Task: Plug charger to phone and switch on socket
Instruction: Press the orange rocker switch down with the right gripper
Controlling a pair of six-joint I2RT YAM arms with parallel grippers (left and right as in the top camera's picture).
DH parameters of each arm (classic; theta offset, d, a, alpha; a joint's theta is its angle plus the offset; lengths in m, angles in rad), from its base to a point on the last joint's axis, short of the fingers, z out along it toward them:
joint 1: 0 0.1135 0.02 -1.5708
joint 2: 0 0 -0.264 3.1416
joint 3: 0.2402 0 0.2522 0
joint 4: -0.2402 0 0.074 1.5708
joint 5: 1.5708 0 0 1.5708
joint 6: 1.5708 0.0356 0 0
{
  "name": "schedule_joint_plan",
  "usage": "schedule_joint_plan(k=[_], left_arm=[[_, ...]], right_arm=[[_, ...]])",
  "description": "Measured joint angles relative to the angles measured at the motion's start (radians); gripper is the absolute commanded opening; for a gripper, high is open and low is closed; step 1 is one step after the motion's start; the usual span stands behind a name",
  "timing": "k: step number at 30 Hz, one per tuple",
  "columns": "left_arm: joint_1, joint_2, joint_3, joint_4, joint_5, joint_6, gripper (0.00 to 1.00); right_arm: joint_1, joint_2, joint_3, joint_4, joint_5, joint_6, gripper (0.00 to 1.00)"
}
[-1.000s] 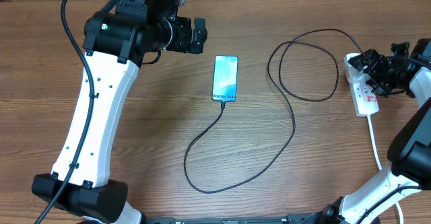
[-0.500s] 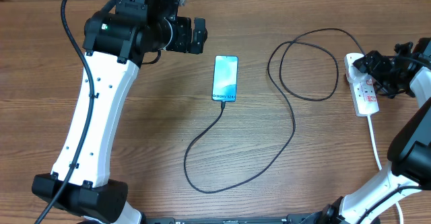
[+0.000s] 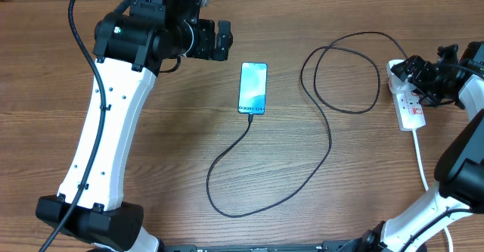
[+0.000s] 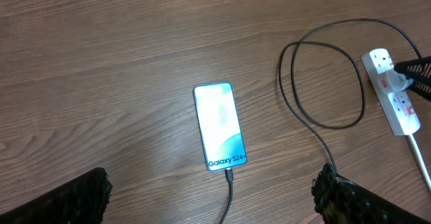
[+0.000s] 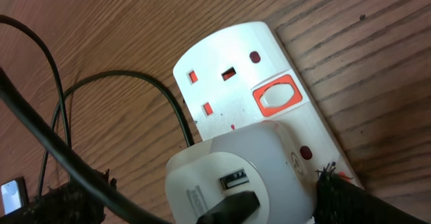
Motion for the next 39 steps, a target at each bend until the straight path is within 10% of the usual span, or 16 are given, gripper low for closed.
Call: schedule_joint_plan(k=[39], left_arm=[[0.000, 0.000, 0.000, 0.000, 0.010, 0.000, 1.00]], right_arm=[[0.017, 0.010, 0.009, -0.043, 0.046, -0.013, 0.97]])
